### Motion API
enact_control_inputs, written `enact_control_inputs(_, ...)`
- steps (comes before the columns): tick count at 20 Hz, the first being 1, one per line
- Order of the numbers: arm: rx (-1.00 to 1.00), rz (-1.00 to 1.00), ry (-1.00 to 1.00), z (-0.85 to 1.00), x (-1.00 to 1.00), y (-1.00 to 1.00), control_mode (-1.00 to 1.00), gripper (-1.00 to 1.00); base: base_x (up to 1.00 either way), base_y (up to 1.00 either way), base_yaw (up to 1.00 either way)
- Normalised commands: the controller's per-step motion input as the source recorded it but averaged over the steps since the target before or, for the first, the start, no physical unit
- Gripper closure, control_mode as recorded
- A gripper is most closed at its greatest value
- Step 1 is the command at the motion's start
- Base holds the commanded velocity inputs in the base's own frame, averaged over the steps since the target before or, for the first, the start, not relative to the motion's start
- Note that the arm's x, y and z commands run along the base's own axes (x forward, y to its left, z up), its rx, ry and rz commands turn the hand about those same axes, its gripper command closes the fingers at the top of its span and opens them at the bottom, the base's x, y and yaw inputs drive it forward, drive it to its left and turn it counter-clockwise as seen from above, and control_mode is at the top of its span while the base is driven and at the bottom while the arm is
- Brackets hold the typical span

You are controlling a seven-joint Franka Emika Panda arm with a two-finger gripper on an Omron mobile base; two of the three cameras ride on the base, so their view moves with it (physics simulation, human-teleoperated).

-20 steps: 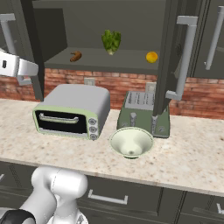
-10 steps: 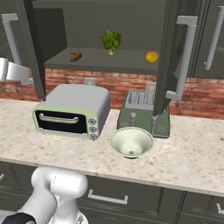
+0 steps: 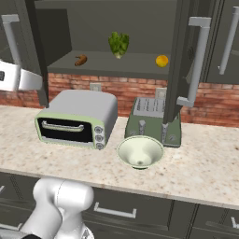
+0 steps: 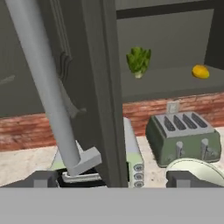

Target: Open the cabinet. Pick the banana and mango from the cabinet and place them into the bowl. Then close the cabinet.

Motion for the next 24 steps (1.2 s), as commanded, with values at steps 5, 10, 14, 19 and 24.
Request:
enact_control_inputs(5,0.0,0.29,0.01,0.0,0.0,-0.51,-1.0,-1.0,0.0,0.0,0.0)
enact_control_inputs(10,0.0,0.33,0.04,-0.13,0.0,-0.17,-1.0,-1.0,0.0,0.0,0.0)
enact_control_inputs(14,0.0,0.21,0.0,-0.14,0.01,0.0,-1.0,-1.0,0.0,0.0,0.0)
enact_control_inputs(19,0.0,0.18,0.0,-0.17,0.15,0.0,-1.0,-1.0,0.0,0.0,0.0)
enact_control_inputs(24,0.0,0.17,0.0,-0.2,0.25,0.04,-1.0,-1.0,0.0,0.0,0.0)
